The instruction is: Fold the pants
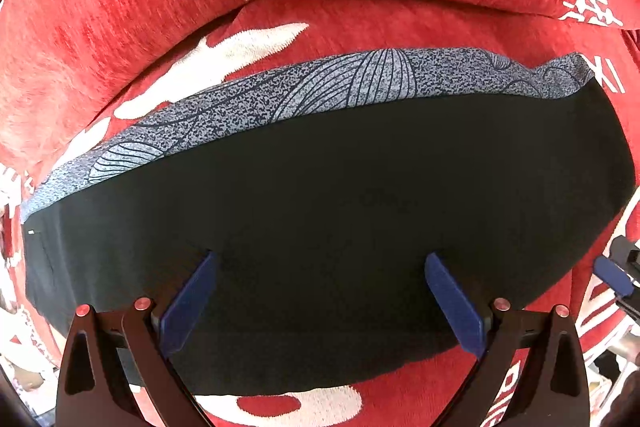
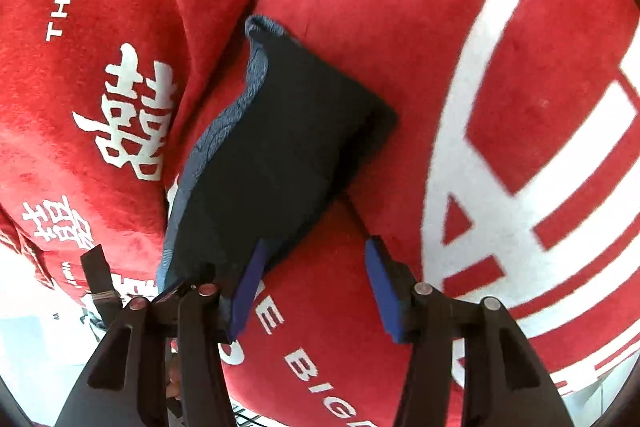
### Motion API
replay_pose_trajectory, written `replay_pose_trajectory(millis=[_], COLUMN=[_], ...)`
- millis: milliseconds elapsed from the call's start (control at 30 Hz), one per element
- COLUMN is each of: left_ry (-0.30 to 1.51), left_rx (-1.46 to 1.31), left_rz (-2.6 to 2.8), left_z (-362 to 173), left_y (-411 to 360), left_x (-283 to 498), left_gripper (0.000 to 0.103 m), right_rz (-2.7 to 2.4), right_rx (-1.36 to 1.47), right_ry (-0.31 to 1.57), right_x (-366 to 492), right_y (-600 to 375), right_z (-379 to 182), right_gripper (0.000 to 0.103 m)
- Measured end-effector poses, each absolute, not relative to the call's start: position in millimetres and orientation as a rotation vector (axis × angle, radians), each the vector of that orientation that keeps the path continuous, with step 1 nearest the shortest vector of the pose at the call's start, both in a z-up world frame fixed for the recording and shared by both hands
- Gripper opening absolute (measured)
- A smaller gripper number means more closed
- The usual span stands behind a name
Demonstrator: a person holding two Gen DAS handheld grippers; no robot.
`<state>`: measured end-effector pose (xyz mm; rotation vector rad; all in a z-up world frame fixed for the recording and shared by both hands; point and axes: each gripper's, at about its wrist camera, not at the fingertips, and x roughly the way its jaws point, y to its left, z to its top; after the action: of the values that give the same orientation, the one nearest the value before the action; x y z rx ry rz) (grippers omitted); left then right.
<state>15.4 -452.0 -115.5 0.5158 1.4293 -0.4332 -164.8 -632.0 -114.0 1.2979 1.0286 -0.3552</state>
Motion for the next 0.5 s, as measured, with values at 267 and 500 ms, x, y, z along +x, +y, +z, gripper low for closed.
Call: replay_pose_trajectory(millis=[267, 500], left_ry=[1.451, 1.443], left_rx=[0.460, 0.461], left_rz=[-0.433, -0.445], left_z=[-125, -129], left_y=[-449, -446], left_x=[21, 24], left_gripper=[0.103, 0.103], right_rz=[-0.333, -0.276], right_rx=[1.353, 1.416], right_ry=[0.976, 0.889], right_x=[-155, -148], right_y=[-637, -645], right_z=[-127, -144], right_gripper=[0.056, 0.056])
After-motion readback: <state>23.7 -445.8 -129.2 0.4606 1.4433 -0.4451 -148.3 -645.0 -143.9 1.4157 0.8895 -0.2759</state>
